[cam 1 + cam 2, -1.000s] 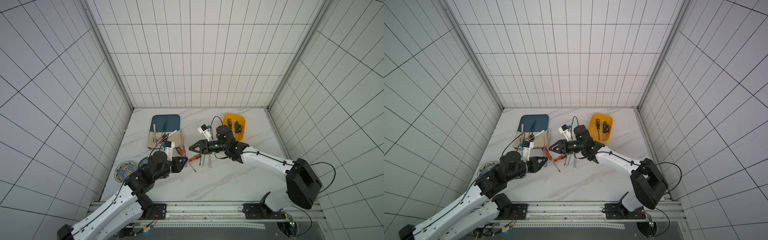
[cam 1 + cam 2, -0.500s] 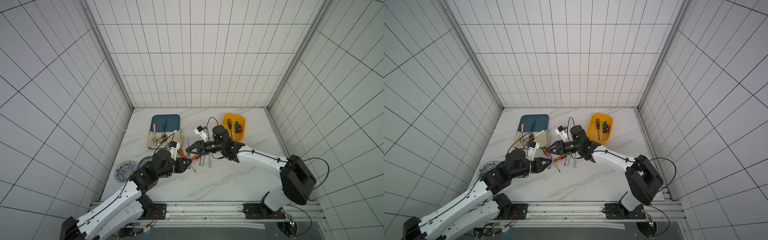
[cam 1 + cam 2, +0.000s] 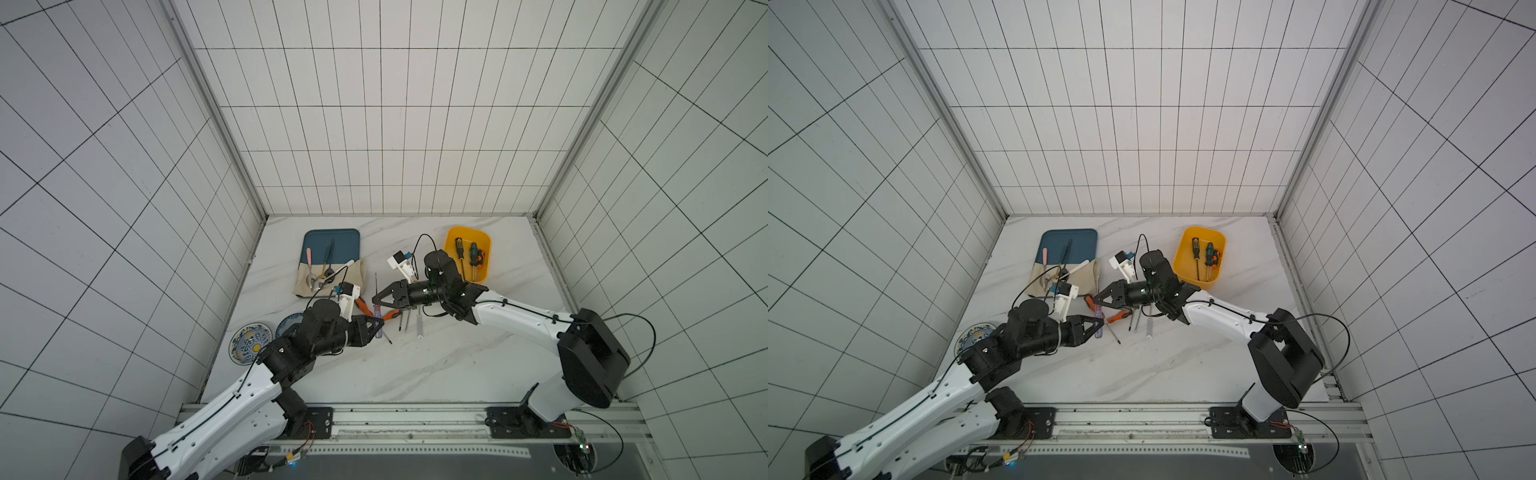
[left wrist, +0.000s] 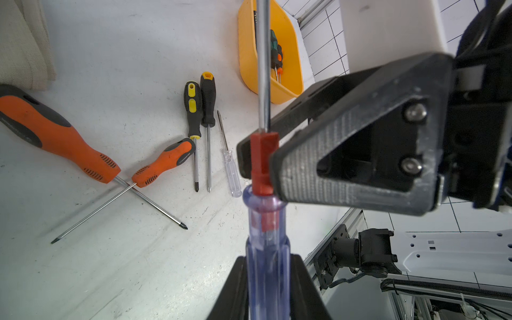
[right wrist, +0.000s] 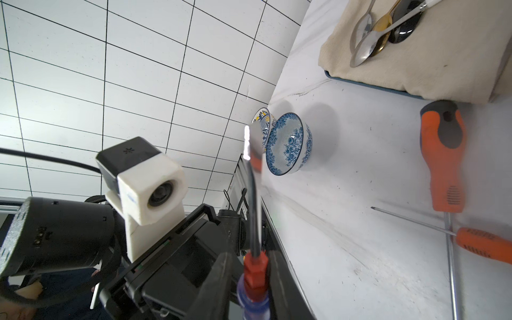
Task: Put the screwdriver on the desktop into the storage box
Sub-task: Place the screwdriver in the storage box.
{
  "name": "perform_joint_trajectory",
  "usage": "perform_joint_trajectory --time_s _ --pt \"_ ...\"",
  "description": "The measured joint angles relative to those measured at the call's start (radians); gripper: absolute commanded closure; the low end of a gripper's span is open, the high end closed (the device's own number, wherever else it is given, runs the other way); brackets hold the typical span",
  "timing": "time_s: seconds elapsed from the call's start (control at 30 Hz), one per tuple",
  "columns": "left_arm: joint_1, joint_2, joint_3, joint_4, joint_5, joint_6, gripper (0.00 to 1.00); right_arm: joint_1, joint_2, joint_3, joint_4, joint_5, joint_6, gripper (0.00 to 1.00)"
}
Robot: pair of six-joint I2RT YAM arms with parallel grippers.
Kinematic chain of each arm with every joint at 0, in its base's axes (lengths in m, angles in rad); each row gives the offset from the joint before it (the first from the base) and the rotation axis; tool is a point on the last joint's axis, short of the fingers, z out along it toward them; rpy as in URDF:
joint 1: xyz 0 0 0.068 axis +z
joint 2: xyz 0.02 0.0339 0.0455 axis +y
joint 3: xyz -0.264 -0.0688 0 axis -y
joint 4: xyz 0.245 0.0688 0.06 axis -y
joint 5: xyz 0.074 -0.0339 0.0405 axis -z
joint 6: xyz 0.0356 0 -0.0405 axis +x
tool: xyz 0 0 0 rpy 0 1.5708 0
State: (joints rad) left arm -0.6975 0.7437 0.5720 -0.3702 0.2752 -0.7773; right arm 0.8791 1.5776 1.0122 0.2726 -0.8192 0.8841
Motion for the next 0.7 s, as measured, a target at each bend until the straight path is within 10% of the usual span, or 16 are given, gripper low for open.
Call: perform_joint_trajectory --time_s 0.27,0.37,0.7 --pt "0.000 0.000 0.000 0.000 0.000 0.000 1.00 -0.002 0.005 0.000 -0.002 0.012 -0.004 0.89" --pt "0.000 0.000 0.000 -0.001 -0.001 -0.001 0.66 -0.002 0.005 0.000 -0.006 0.016 -0.008 0.94" --pt "0.000 -0.084 -0.002 -0.038 -0.075 -0.024 0.35 -0.077 0.005 0.014 -0.128 0.058 -0.043 0.98"
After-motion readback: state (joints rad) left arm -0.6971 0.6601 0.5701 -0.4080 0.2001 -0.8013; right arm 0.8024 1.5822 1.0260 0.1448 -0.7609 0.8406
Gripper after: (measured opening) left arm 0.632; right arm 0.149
